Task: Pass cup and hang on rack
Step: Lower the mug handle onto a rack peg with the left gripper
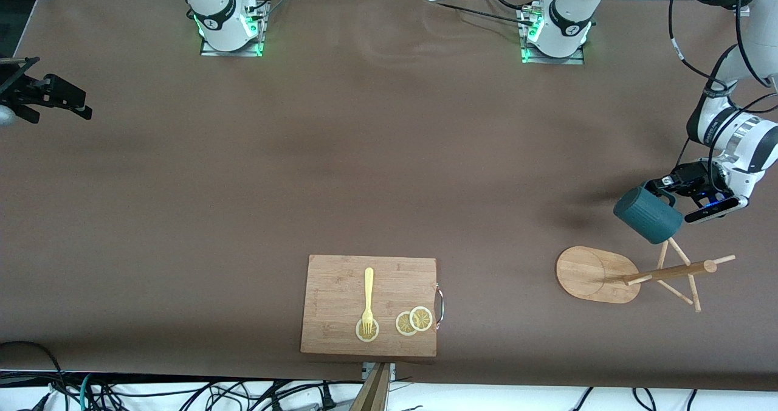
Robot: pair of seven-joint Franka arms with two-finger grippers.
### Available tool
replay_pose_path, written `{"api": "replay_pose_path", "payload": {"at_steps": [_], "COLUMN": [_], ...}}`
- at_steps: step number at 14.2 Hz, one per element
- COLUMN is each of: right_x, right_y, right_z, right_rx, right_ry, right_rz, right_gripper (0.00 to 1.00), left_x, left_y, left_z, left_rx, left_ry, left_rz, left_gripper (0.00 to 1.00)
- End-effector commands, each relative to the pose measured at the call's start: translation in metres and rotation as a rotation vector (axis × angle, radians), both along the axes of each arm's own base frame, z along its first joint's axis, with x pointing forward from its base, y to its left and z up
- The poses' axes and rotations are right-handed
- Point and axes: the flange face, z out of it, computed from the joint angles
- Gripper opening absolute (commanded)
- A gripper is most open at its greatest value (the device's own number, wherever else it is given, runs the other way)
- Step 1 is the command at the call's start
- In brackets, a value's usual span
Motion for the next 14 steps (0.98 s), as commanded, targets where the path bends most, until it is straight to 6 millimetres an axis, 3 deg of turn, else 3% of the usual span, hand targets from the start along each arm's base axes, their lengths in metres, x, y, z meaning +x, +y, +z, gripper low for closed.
{"api": "replay_pose_path", "payload": {"at_steps": [1,5,10,14], "right_x": [0.001,0.001,0.001,0.001], "right_y": [0.003,0.003,0.003,0.003], "right_z": [0.005,0.005,0.005,0.005], "right_rx": [0.013,0.013,0.013,0.013], "right_ry": [0.0,0.0,0.0,0.0], "right_rz": [-0.004,-0.004,-0.004,-0.004], "right_gripper": [1.0,1.0,1.0,1.0], "left_x": [0.01,0.017,0.017,0.036], "left_y": [0.013,0.029,0.028,0.032], "left_z": [-0.006,-0.02,-0.042,-0.042], "left_rx": [-0.045,-0.084,-0.142,-0.165], "left_ry": [-0.008,-0.005,0.002,0.023], "left_rz": [0.008,0.004,0.046,0.033], "left_gripper": [0.0,0.0,0.0,0.0]}}
